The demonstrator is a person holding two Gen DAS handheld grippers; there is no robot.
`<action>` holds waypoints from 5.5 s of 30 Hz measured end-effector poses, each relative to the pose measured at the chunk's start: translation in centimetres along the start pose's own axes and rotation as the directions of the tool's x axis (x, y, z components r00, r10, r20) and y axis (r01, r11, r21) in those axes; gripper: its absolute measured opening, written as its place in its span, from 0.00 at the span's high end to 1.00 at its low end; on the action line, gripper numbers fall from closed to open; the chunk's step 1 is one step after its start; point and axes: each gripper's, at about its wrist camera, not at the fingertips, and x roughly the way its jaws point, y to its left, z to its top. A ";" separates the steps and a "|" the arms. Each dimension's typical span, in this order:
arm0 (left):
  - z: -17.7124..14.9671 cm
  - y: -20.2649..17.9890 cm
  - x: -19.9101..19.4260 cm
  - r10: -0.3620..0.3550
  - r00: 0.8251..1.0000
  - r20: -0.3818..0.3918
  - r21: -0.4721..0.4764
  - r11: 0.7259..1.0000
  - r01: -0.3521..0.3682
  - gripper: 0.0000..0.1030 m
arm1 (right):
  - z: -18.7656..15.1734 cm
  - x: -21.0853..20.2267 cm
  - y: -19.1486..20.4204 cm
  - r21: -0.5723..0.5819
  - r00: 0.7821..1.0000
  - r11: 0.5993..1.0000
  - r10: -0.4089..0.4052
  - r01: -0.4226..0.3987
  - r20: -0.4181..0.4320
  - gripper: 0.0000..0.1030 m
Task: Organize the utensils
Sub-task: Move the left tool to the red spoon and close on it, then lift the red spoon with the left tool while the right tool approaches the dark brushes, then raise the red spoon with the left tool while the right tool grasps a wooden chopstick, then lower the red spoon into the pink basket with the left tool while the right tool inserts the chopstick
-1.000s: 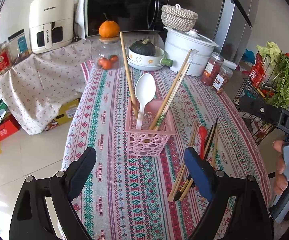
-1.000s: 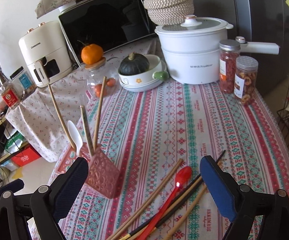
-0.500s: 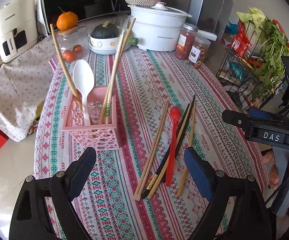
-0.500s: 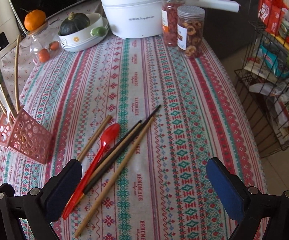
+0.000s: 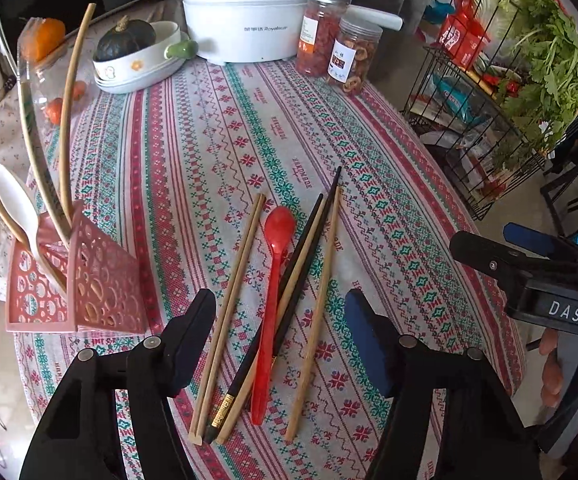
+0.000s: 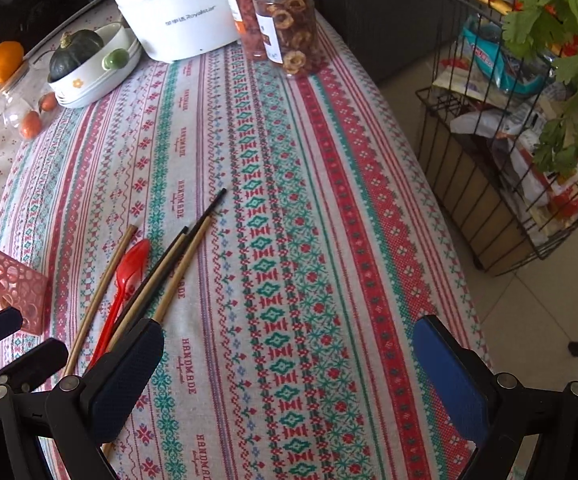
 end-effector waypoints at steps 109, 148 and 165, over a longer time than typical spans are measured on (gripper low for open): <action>-3.0 2.5 -6.6 0.076 0.946 0.314 -0.030 0.997 -0.070 0.73 | -0.7 -2.4 4.1 -0.095 0.978 0.978 0.192 -0.184 0.084 0.95; -2.1 13.6 -12.6 0.277 0.470 0.838 -0.299 0.954 -0.029 0.73 | 0.2 -10.3 11.9 -0.248 0.831 0.932 0.351 -0.265 0.431 0.95; -2.7 15.1 -11.4 0.209 0.710 0.673 -0.331 0.943 0.036 0.32 | -0.5 -14.6 14.7 -0.315 0.777 0.899 0.425 -0.304 0.464 0.95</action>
